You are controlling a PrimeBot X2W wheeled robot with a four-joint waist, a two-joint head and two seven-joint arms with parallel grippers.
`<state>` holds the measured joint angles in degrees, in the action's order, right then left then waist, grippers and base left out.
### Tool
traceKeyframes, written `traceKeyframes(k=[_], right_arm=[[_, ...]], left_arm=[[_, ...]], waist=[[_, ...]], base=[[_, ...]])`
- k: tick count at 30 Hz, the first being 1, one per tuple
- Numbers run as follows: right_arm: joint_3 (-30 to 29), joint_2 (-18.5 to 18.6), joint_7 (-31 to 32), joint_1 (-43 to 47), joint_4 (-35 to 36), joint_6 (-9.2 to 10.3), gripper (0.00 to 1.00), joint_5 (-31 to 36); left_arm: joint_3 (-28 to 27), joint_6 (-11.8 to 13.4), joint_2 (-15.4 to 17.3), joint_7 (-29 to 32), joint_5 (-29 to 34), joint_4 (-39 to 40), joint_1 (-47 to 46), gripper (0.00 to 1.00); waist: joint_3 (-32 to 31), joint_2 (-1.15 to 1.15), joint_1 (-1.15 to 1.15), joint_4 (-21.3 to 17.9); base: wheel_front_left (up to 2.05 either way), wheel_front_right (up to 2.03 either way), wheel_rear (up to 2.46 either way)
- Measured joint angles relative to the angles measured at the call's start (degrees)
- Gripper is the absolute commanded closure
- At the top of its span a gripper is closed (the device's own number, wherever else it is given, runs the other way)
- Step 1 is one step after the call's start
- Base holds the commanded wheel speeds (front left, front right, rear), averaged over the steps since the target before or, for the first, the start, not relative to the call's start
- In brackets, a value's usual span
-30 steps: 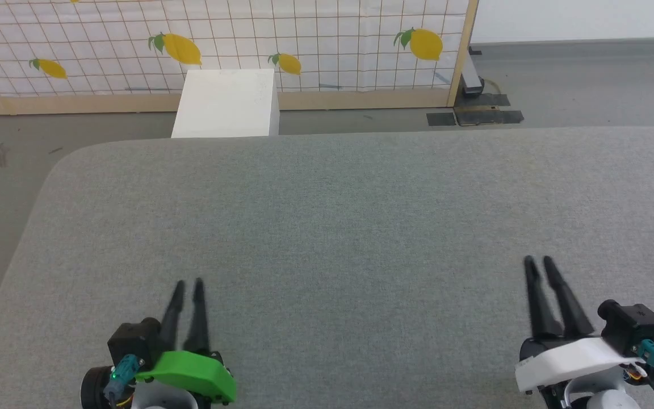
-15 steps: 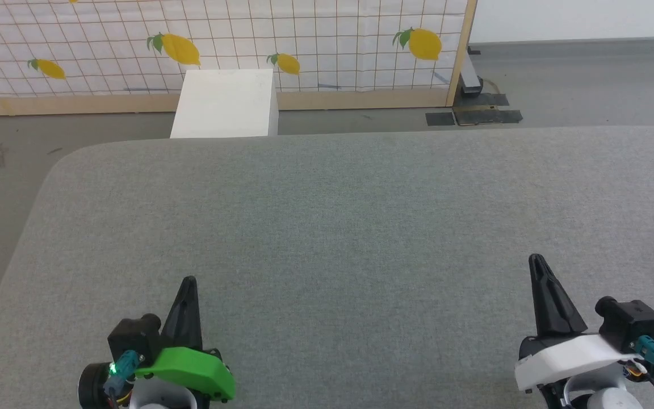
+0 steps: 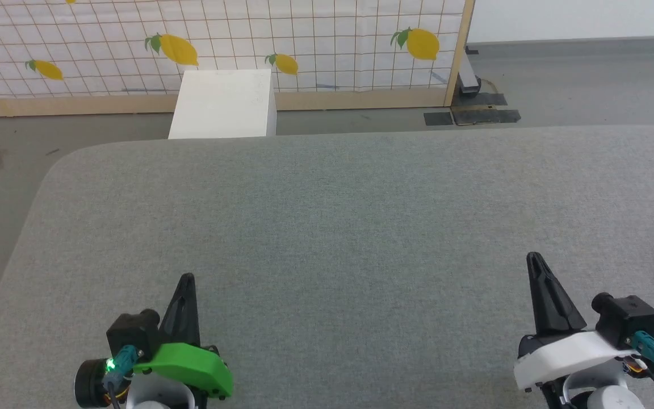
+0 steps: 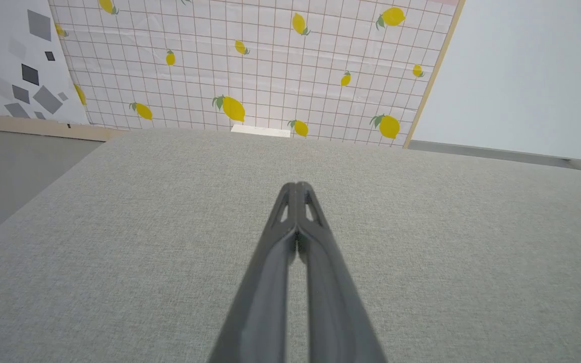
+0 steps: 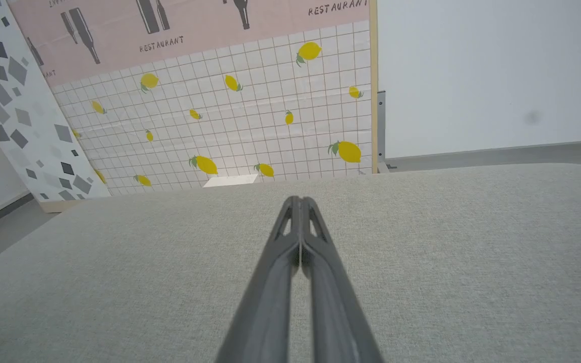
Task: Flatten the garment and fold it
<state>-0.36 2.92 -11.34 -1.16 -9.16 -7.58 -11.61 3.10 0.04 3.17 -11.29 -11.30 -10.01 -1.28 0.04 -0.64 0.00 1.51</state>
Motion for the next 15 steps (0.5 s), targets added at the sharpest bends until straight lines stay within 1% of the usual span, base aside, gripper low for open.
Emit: traceKeyframes(k=[15], right_arm=[[0.02,0.0,1.77,0.01,1.26,0.0,1.0,1.62]], left_arm=[[-0.44,0.0,0.0,1.65,2.23,1.52,0.01,1.0]], waist=[[-0.01,0.0,0.0,-0.24]], base=[[0.0,0.0,0.0]])
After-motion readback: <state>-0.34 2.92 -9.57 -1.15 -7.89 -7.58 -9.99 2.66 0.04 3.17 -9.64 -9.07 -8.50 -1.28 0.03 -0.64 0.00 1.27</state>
